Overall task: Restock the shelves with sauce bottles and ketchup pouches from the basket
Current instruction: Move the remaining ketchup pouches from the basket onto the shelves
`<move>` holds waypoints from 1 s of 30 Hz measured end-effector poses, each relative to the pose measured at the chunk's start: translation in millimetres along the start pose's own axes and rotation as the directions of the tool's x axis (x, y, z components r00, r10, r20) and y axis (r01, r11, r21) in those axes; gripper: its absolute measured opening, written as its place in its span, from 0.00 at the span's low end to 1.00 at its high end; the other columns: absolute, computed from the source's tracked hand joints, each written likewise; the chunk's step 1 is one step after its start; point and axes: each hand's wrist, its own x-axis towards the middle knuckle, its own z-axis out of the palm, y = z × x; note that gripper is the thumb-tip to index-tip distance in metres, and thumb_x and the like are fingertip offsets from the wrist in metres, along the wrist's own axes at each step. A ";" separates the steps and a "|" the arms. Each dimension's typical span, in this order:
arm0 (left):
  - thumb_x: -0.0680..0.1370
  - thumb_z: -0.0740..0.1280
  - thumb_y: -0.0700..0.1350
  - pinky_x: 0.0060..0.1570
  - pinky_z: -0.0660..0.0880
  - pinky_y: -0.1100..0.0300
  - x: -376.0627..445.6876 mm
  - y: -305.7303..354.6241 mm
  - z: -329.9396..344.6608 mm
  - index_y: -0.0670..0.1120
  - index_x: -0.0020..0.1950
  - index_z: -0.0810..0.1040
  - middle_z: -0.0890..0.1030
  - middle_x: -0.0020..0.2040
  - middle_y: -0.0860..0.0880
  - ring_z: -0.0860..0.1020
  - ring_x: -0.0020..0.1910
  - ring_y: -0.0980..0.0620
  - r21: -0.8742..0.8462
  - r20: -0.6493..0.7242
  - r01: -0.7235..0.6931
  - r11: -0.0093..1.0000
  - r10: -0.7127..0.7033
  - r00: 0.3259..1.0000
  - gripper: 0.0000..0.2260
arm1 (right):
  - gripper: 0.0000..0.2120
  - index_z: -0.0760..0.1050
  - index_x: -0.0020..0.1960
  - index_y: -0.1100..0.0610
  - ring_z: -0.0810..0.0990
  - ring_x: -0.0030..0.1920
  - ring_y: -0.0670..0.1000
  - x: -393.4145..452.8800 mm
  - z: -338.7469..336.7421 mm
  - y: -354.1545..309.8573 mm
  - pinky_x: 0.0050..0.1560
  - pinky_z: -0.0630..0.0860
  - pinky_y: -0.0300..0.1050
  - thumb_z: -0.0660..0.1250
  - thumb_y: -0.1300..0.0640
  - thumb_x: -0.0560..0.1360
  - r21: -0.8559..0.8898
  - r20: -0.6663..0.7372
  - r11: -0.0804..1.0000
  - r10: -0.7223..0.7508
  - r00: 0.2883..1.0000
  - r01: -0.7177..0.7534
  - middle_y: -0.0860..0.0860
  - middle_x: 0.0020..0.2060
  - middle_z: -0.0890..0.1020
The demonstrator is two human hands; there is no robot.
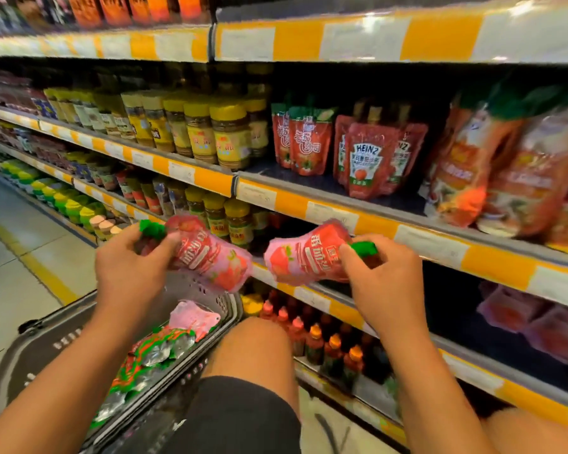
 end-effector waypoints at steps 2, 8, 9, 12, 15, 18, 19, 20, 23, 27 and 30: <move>0.78 0.74 0.38 0.33 0.72 0.75 -3.9 18.8 15.3 0.50 0.39 0.82 0.81 0.32 0.63 0.75 0.31 0.68 -0.158 0.074 -0.023 0.987 0.035 0.997 0.10 | 0.08 0.81 0.40 0.49 0.81 0.41 0.45 5.1 -29.0 1.1 0.38 0.78 0.48 0.70 0.47 0.75 -0.014 -0.043 1.000 -0.026 0.999 0.026 0.43 0.37 0.83; 0.77 0.76 0.42 0.47 0.82 0.56 -19.9 56.2 64.9 0.51 0.50 0.86 0.88 0.47 0.50 0.84 0.46 0.54 -0.340 0.283 0.010 0.940 0.092 0.955 0.04 | 0.15 0.71 0.32 0.56 0.71 0.31 0.45 1.4 -93.7 18.4 0.27 0.64 0.37 0.70 0.54 0.75 -0.043 -0.143 0.999 0.009 0.990 -0.015 0.49 0.29 0.74; 0.77 0.76 0.44 0.47 0.82 0.55 -24.8 59.5 74.1 0.50 0.51 0.86 0.88 0.48 0.49 0.85 0.48 0.53 -0.341 0.321 0.019 0.940 0.098 0.942 0.05 | 0.16 0.68 0.32 0.55 0.68 0.30 0.45 -0.3 -102.2 20.3 0.28 0.61 0.38 0.70 0.55 0.75 -0.041 -0.150 0.999 0.022 0.988 -0.028 0.50 0.29 0.71; 0.76 0.76 0.44 0.46 0.81 0.61 -42.5 68.9 102.8 0.53 0.53 0.87 0.88 0.49 0.51 0.85 0.49 0.55 -0.351 0.417 0.033 0.936 0.125 0.900 0.07 | 0.18 0.64 0.31 0.54 0.62 0.30 0.45 -5.3 -125.8 24.7 0.30 0.58 0.44 0.69 0.50 0.73 -0.061 -0.158 0.997 0.038 0.987 -0.048 0.51 0.28 0.66; 0.74 0.76 0.49 0.44 0.82 0.61 -63.8 74.5 128.0 0.58 0.50 0.86 0.88 0.47 0.53 0.86 0.48 0.56 -0.331 0.488 0.054 0.942 0.122 0.864 0.06 | 0.20 0.62 0.31 0.52 0.61 0.29 0.45 -10.7 -147.5 33.0 0.29 0.57 0.41 0.67 0.43 0.72 -0.077 -0.177 0.994 0.064 0.982 -0.078 0.49 0.26 0.64; 0.74 0.76 0.50 0.44 0.83 0.55 -87.0 73.7 152.8 0.55 0.49 0.86 0.87 0.46 0.51 0.86 0.46 0.54 -0.318 0.552 0.099 0.943 0.099 0.828 0.05 | 0.22 0.62 0.32 0.53 0.62 0.29 0.44 -17.0 -167.8 46.4 0.30 0.59 0.44 0.67 0.41 0.72 -0.085 -0.188 0.988 0.108 0.976 -0.125 0.49 0.27 0.65; 0.74 0.76 0.50 0.44 0.83 0.53 -94.8 73.7 160.4 0.54 0.49 0.86 0.87 0.45 0.50 0.85 0.45 0.54 -0.313 0.572 0.121 0.942 0.085 0.816 0.05 | 0.23 0.62 0.32 0.55 0.62 0.29 0.45 -19.6 -174.7 50.6 0.31 0.59 0.46 0.67 0.39 0.72 -0.099 -0.192 0.985 0.121 0.974 -0.142 0.50 0.27 0.65; 0.74 0.76 0.50 0.44 0.83 0.52 -102.6 73.4 167.9 0.53 0.49 0.86 0.87 0.44 0.50 0.85 0.45 0.54 -0.308 0.592 0.142 0.941 0.073 0.803 0.05 | 0.25 0.64 0.32 0.56 0.63 0.29 0.47 -21.7 -181.3 55.2 0.31 0.59 0.48 0.66 0.37 0.71 -0.124 -0.190 0.979 0.136 0.972 -0.161 0.52 0.27 0.66; 0.75 0.76 0.51 0.41 0.82 0.52 -124.0 71.7 188.3 0.51 0.49 0.85 0.87 0.43 0.49 0.86 0.43 0.52 -0.278 0.645 0.172 0.945 0.051 0.763 0.06 | 0.26 0.69 0.34 0.61 0.66 0.30 0.52 -29.6 -200.1 67.1 0.31 0.62 0.51 0.65 0.38 0.72 -0.249 -0.119 0.946 0.183 0.976 -0.208 0.60 0.30 0.71; 0.77 0.76 0.48 0.44 0.83 0.46 -145.9 70.6 212.9 0.50 0.49 0.85 0.87 0.43 0.46 0.86 0.45 0.45 -0.241 0.718 0.258 0.936 -0.007 0.696 0.04 | 0.19 0.75 0.34 0.58 0.76 0.31 0.53 -42.0 -220.1 77.4 0.31 0.72 0.57 0.72 0.45 0.75 -0.349 -0.055 0.902 0.252 0.966 -0.255 0.54 0.30 0.76; 0.78 0.76 0.46 0.43 0.83 0.50 -159.1 69.5 230.9 0.50 0.48 0.86 0.87 0.44 0.46 0.87 0.45 0.46 -0.202 0.759 0.327 0.923 -0.064 0.648 0.01 | 0.15 0.79 0.37 0.53 0.79 0.33 0.49 -52.5 -234.0 90.4 0.33 0.76 0.55 0.73 0.44 0.75 -0.411 -0.020 0.845 0.367 0.930 -0.343 0.50 0.32 0.81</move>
